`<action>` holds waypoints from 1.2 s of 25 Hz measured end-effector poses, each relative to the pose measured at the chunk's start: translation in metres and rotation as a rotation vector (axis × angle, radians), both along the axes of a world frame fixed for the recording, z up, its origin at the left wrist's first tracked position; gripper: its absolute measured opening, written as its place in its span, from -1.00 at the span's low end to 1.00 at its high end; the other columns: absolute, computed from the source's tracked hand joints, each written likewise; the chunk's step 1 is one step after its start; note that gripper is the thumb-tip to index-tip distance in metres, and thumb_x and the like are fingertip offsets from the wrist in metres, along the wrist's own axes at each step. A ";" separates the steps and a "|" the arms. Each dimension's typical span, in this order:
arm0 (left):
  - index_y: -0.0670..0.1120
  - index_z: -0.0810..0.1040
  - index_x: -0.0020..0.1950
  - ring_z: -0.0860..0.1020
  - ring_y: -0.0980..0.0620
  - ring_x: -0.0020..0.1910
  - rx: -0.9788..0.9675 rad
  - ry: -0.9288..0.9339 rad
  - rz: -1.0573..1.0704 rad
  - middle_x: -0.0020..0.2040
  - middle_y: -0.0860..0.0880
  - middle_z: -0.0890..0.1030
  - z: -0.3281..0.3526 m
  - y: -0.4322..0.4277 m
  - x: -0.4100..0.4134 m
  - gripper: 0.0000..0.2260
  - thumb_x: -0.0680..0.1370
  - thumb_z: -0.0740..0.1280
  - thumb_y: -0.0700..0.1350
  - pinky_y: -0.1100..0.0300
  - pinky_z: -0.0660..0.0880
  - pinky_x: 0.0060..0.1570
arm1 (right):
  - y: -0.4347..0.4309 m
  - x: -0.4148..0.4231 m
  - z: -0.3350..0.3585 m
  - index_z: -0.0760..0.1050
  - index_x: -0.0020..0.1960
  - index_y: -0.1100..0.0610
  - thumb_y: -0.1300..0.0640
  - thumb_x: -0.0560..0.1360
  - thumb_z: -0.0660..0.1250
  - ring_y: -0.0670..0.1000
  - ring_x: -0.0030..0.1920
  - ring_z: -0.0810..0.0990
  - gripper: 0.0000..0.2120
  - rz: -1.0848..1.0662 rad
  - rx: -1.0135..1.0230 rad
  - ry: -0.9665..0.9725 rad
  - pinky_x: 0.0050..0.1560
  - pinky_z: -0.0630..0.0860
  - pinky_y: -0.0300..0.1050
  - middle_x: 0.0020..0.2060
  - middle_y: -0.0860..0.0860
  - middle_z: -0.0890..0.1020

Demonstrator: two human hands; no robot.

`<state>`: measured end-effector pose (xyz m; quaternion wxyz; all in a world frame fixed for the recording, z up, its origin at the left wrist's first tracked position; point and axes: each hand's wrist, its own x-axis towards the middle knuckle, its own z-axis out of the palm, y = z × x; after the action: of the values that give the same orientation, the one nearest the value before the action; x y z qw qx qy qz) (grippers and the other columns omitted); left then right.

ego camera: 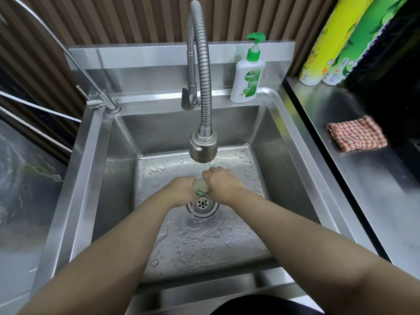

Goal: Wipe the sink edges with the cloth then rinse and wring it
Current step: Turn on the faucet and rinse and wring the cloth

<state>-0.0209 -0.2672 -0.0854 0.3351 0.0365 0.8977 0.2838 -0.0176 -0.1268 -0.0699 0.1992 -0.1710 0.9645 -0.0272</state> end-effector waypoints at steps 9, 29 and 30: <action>-0.07 0.43 0.03 0.43 -0.16 0.16 -0.438 1.397 -0.308 -0.01 -0.11 0.61 0.004 -0.019 0.018 -0.67 0.29 0.39 -0.14 -0.09 0.25 0.17 | 0.020 -0.026 0.041 0.47 -0.32 0.13 0.22 0.33 0.32 -0.10 -0.48 0.48 -0.93 -0.284 -0.604 -1.232 -0.43 0.44 -0.30 -0.49 -0.04 0.54; -0.03 0.44 -0.25 0.48 -0.01 -0.21 -0.020 0.002 -0.010 -0.21 -0.03 0.52 0.005 0.008 -0.005 -0.89 0.41 0.36 -0.16 0.21 0.39 -0.24 | 0.004 -0.008 0.008 0.40 0.14 0.16 0.13 0.45 0.30 0.18 -0.01 0.57 -0.72 0.090 0.025 0.071 -0.21 0.39 -0.09 0.01 0.11 0.58; -0.04 0.45 -0.21 0.50 -0.02 -0.18 -0.043 0.015 -0.029 -0.19 -0.03 0.53 0.005 0.008 -0.006 -0.91 0.42 0.36 -0.14 0.19 0.42 -0.21 | 0.004 -0.007 0.006 0.39 0.15 0.17 0.15 0.46 0.29 0.19 0.02 0.56 -0.72 0.056 0.000 0.070 -0.19 0.39 -0.08 0.03 0.13 0.57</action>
<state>-0.0272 -0.2587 -0.0806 0.3333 0.0443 0.9053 0.2595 -0.0249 -0.1224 -0.0641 0.1660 -0.1990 0.9657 -0.0158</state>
